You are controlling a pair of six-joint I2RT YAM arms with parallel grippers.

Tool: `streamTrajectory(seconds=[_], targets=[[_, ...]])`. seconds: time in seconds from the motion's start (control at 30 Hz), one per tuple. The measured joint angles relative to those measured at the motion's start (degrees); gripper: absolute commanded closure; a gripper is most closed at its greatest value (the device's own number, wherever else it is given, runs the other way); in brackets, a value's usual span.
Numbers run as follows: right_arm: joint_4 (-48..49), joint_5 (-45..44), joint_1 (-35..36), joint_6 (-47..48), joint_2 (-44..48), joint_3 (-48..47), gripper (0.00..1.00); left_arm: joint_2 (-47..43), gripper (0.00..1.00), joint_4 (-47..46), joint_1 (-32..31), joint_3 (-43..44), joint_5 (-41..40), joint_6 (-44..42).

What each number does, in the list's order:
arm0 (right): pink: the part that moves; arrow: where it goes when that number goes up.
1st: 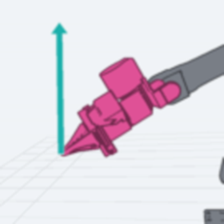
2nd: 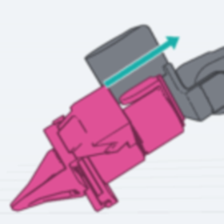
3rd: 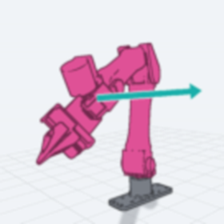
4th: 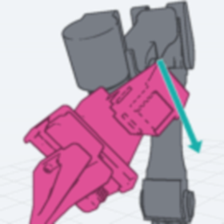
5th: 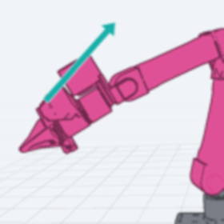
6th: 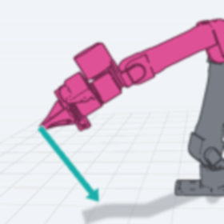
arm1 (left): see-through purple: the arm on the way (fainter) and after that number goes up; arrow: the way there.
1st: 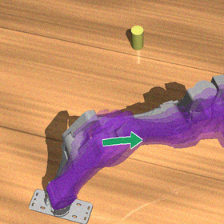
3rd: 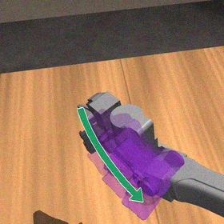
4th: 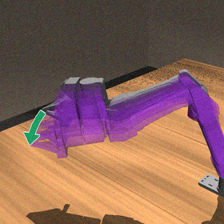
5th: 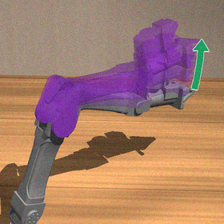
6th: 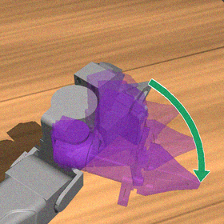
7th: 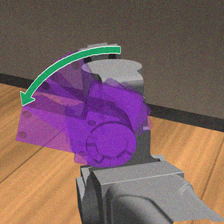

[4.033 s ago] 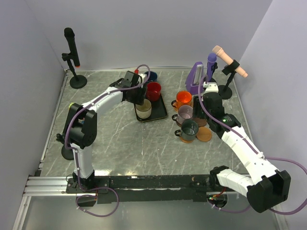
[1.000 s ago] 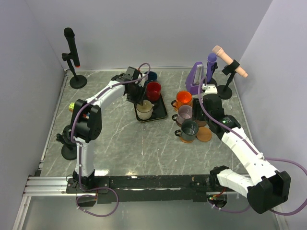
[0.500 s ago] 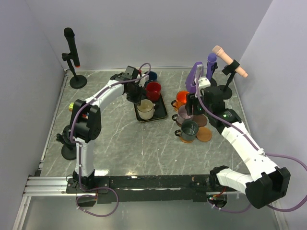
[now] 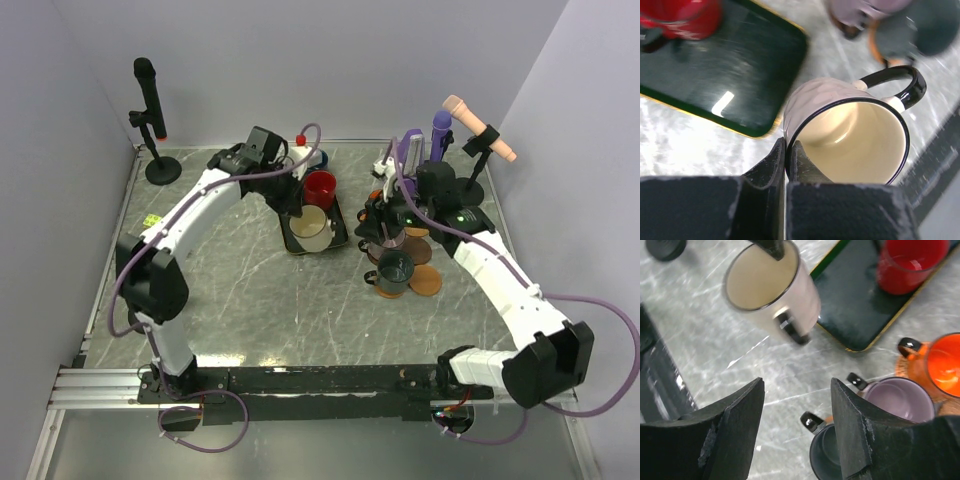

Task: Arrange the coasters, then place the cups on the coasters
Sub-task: Pick up the cup from the tray, then place the cup on the coaster.

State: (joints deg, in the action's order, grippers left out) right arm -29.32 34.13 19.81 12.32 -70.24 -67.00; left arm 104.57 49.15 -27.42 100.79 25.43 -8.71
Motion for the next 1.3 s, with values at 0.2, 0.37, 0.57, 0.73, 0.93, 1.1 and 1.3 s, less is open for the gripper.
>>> streamTrajectory(seconds=[0.2, 0.37, 0.57, 0.73, 0.93, 1.1, 1.3], targets=[[-5.7, 2.2, 3.1, 6.3, -2.3, -2.2, 0.40, -5.0, 0.99, 2.9, -3.9, -4.1, 2.4, -1.3], [-7.2, 2.2, 6.5, 8.8, -2.3, -2.2, 0.41, -5.3, 0.99, 4.2, -5.6, -4.8, 2.6, -1.4], [-8.2, 1.9, 9.4, 10.3, -2.4, -2.2, 0.41, -5.3, 0.99, 4.4, -6.2, -4.8, 1.9, -1.3], [-8.0, 0.1, 11.9, 11.4, -2.4, -1.6, 0.42, -5.3, 0.99, 4.4, -6.6, -4.8, 1.7, -1.3], [-7.5, -2.4, 13.2, 12.6, -3.4, -0.8, 0.42, -5.3, 0.99, 4.4, -7.4, -4.8, 1.7, -1.3], [-7.2, -4.3, 13.4, 13.8, -4.1, 0.0, 0.49, -5.4, 0.99, 4.4, -7.8, -4.8, 1.6, -1.3], [-7.2, -5.4, 14.3, 15.1, -4.6, 0.1, 0.77, -5.9, 0.99, 4.3, -7.8, -4.8, 0.5, -1.1]])
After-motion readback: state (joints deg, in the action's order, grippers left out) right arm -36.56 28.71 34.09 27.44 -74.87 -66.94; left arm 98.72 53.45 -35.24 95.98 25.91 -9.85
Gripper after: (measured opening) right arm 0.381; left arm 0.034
